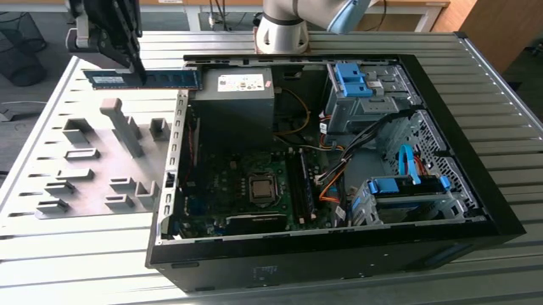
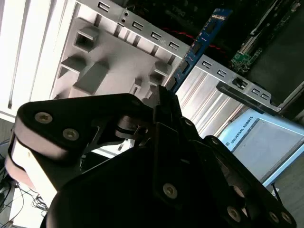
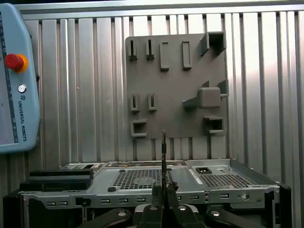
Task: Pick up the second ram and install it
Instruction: 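Pick up the second ram and move it above second insertion slot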
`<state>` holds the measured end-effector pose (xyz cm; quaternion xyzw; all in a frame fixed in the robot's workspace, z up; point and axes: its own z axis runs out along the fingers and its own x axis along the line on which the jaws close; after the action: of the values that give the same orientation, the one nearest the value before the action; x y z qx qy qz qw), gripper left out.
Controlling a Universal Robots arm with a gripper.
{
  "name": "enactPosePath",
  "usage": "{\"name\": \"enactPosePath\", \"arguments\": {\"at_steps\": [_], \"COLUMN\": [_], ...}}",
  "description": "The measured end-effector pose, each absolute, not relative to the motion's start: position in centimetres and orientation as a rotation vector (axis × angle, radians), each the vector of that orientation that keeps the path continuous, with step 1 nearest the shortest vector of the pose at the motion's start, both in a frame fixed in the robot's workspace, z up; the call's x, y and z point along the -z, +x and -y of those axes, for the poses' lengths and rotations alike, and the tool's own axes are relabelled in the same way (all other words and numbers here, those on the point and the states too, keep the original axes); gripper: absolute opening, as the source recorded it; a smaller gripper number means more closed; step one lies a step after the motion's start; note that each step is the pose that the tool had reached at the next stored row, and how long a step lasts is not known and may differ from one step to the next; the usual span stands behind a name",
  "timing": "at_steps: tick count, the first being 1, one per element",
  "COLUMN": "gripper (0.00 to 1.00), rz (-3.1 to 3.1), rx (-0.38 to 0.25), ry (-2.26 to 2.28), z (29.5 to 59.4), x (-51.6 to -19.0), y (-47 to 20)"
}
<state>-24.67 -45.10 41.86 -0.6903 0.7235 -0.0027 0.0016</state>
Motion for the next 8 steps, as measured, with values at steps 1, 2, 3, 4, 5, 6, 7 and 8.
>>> {"name": "enactPosePath", "arguments": {"at_steps": [1, 2, 3, 4, 5, 6, 7, 8], "gripper": [0.14, 0.14, 0.14, 0.14, 0.14, 0.14, 0.14, 0.14], "rz": [-2.271, -2.271, -2.271, -2.271, -2.271, -2.271, -2.271, -2.271], "rx": [0.008, 0.008, 0.008, 0.008, 0.008, 0.009, 0.009, 0.009], "ry": [-2.166, -2.166, -2.167, -2.166, -2.167, -2.166, -2.167, -2.167], "z": [45.09, 45.09, 45.09, 45.09, 45.09, 45.09, 45.07, 45.03], "x": [-41.86, -41.86, -41.86, -41.86, -41.86, -41.85, -41.83, -41.78], "y": [-24.47, -24.28, -24.08, -23.88, -23.66, -23.66, -23.82, -24.12]}}
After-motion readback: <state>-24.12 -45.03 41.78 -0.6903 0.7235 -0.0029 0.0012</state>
